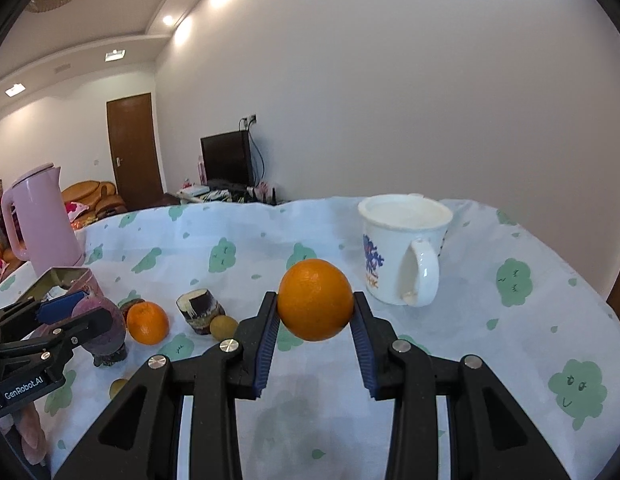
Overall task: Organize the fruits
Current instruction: 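Lift the orange with the right gripper while the left lifts the purple turnip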
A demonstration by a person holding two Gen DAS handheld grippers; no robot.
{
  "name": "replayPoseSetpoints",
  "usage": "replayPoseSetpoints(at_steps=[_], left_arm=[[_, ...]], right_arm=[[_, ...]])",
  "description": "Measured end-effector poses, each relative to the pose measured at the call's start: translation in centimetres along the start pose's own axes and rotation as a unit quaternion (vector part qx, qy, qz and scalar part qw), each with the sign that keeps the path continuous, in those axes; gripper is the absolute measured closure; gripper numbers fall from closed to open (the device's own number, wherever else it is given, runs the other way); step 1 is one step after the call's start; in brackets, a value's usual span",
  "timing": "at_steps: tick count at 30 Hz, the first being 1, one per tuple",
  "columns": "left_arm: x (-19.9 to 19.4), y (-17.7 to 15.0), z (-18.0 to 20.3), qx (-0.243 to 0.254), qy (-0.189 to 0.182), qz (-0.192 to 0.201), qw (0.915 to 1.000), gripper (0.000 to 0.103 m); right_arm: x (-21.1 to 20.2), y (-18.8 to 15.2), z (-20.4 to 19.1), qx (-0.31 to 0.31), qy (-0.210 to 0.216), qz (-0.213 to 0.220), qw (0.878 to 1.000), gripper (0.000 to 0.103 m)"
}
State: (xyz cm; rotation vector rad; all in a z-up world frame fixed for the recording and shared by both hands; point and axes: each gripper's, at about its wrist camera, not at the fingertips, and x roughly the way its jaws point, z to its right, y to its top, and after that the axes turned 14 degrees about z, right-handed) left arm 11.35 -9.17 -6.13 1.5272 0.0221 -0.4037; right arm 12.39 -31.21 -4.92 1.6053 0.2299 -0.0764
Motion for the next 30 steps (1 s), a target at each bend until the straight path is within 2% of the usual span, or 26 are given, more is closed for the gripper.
replayPoseSetpoints(at_steps=[6,15,30], left_arm=[[-1.1,0.1,0.0,0.007,0.01,0.021,0.9997,0.052],[-1.9,0.1,-0.6,-0.003,0.017,0.03,0.9994,0.052],[-3.0,-0.1,-1.1,-0.009,0.025,0.04,0.9989,0.052]], right_arm=[[-1.1,0.0,-0.4,-0.001,-0.001,0.019,1.0,0.066],[-2.7,0.0,-1.2,-0.005,0.006,0.042,0.999,0.066],[-4.1,-0.2,-2.9,-0.007,0.025,0.054,0.998,0.066]])
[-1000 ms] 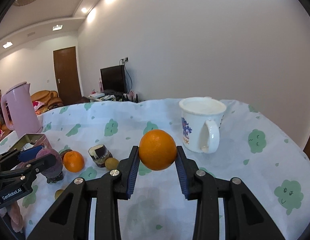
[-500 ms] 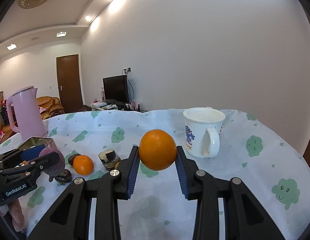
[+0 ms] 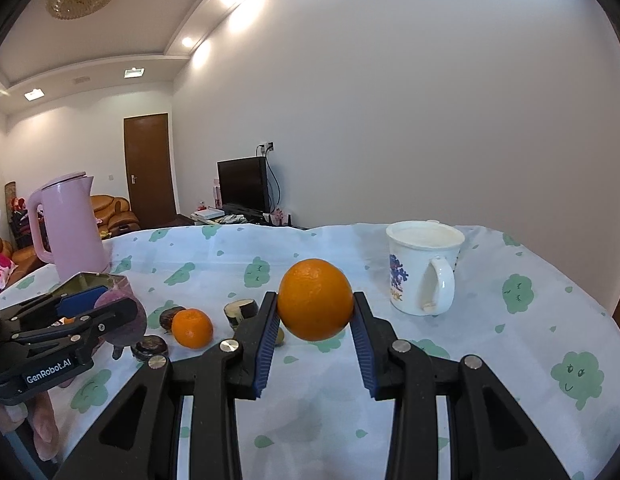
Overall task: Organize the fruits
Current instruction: 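Lift the orange with the right gripper while the left lifts the purple turnip, then carry the orange and purple turnip toward the tin box with both grippers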
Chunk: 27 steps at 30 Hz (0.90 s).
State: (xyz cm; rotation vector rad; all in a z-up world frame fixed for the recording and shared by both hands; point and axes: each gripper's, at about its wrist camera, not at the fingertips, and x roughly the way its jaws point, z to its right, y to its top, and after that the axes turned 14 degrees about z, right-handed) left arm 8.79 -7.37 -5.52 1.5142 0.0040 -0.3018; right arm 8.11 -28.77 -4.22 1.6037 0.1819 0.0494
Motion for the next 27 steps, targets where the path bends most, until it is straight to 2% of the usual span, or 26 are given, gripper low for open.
replayPoseSetpoints(at_steps=[27], left_arm=[[-2.0,-0.2,-1.4,-0.007,0.007,0.001,1.0,0.052]], right_arm=[[-0.7,-0.2,-3.6,0.003,0.044,0.0,0.999,0.066]])
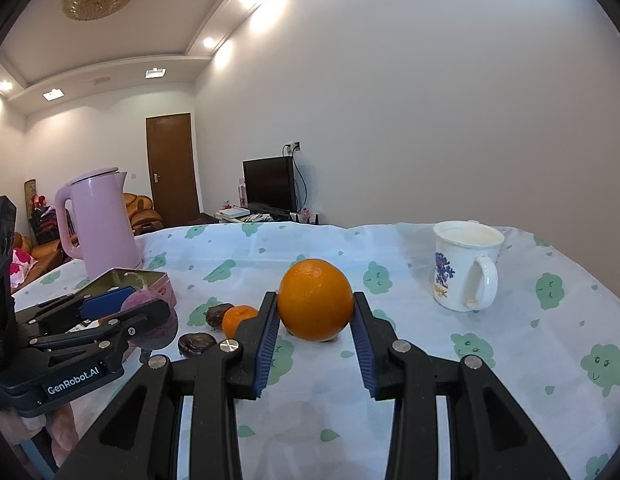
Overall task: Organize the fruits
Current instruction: 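Carry the orange and purple turnip toward the tin box with both grippers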
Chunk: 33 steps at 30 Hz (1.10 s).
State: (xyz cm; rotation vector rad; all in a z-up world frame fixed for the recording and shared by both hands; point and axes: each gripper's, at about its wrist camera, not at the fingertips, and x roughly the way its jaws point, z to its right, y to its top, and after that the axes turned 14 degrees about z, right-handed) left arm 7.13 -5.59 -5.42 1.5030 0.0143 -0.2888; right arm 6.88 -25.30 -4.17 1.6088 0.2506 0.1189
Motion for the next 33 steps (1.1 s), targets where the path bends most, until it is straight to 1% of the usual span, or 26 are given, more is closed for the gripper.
replayPoseSetpoints(at_steps=[11,26,33], left_arm=[[-0.6,-0.1,-1.5,-0.005,0.011,-0.005,0.9999,0.052],[-2.6,-0.2,-3.6,0.005,0.034,0.012,0.9993,0.052],[-2.9,-0.2,-4.8,-0.002,0.04,0.013,0.9991,0.052]], right_arm=[[0.5,0.0,-1.7,-0.004,0.011,-0.005,1.0,0.065],[1.4,-0.3,-4.7,-0.01,0.04,-0.012,0.999,0.065],[1.9,-0.4,-6.0,-0.014,0.05,-0.016,0.999,0.065]])
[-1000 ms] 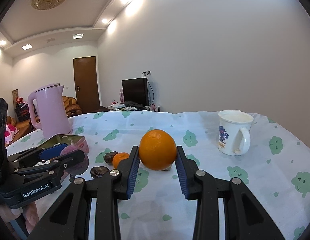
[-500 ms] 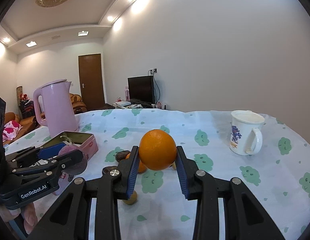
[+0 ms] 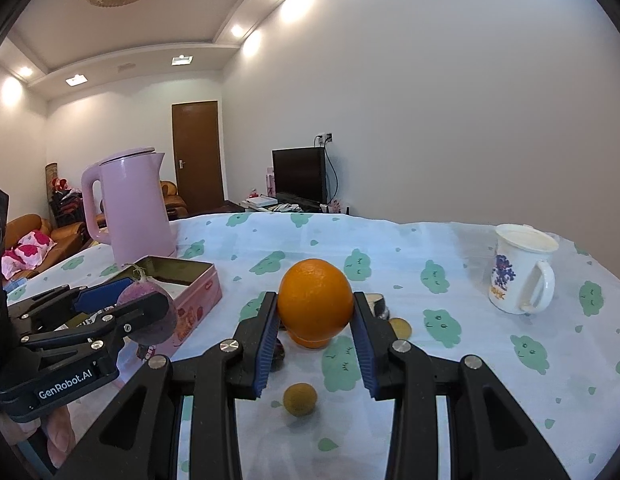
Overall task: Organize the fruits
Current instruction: 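Carry the orange and purple turnip toward the tin box with both grippers, then move the purple turnip over the tin box with the left gripper while the right brings the orange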
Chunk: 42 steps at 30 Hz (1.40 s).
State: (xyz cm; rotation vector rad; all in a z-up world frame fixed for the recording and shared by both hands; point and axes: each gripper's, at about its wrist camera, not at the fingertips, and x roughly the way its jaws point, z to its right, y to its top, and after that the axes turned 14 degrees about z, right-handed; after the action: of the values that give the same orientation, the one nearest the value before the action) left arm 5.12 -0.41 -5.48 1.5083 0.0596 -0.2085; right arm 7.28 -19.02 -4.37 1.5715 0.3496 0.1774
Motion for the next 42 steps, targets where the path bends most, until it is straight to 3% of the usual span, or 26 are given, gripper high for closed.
replayPoseSetpoints(at_steps=[24,42], left_arm=[[-1.6,0.9,-3.0,-0.018,0.01,0.02,0.9996,0.052],[-2.0,1.2,-6.8,-0.03,0.05,0.021,0.9981,0.052]], right_arm=[[1.9,-0.2,-3.8,-0.019,0.033,-0.014,0.999,0.065],[3.2,-0.2,-6.9,-0.036,0.063,-0.021,0.997,0.066]])
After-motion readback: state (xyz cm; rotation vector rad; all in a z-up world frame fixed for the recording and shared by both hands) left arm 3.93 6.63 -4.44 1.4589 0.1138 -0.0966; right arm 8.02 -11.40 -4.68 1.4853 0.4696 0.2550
